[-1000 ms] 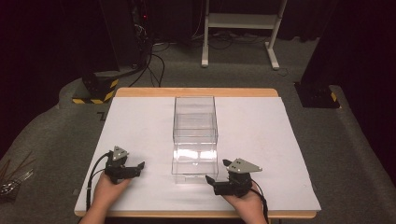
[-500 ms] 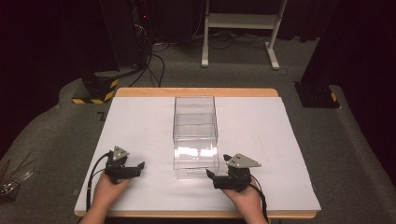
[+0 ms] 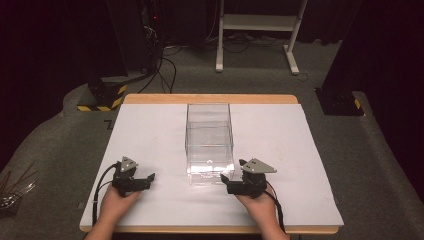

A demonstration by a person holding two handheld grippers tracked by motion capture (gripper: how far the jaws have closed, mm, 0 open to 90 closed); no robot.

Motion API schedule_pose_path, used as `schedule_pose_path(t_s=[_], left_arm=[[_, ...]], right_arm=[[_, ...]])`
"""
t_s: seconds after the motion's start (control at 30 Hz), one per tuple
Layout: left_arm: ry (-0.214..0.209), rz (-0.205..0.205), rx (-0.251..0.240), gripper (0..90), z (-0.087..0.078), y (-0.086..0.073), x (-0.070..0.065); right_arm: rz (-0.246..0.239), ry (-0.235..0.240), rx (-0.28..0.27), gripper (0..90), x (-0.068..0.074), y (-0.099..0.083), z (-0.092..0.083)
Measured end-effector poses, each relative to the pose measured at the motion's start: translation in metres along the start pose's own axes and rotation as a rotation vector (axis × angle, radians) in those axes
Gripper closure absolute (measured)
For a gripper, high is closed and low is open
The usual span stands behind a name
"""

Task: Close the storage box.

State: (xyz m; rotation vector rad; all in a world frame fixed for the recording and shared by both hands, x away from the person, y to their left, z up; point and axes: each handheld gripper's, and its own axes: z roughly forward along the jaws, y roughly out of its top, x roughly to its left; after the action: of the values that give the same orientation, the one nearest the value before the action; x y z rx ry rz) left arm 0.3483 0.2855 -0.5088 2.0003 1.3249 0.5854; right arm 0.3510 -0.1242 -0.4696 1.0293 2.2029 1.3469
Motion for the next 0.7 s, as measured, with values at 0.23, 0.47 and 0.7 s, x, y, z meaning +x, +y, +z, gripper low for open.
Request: schedule_pose_path(t_s=[0.23, 0.47, 0.7], left_arm=[[0.000, 0.001, 0.000, 14.7, 0.000, 0.000, 0.000], [0.000, 0.000, 0.000, 14.7, 0.000, 0.000, 0.000], [0.001, -0.001, -0.002, 14.7, 0.000, 0.000, 0.000]], right_arm=[[-0.009, -0.001, 0.009, 13.6, 0.002, 0.006, 0.008], [-0.003, -0.021, 0.007, 13.3, -0.001, 0.009, 0.015], [0.008, -0.035, 0.001, 13.3, -0.007, 0.012, 0.020]])
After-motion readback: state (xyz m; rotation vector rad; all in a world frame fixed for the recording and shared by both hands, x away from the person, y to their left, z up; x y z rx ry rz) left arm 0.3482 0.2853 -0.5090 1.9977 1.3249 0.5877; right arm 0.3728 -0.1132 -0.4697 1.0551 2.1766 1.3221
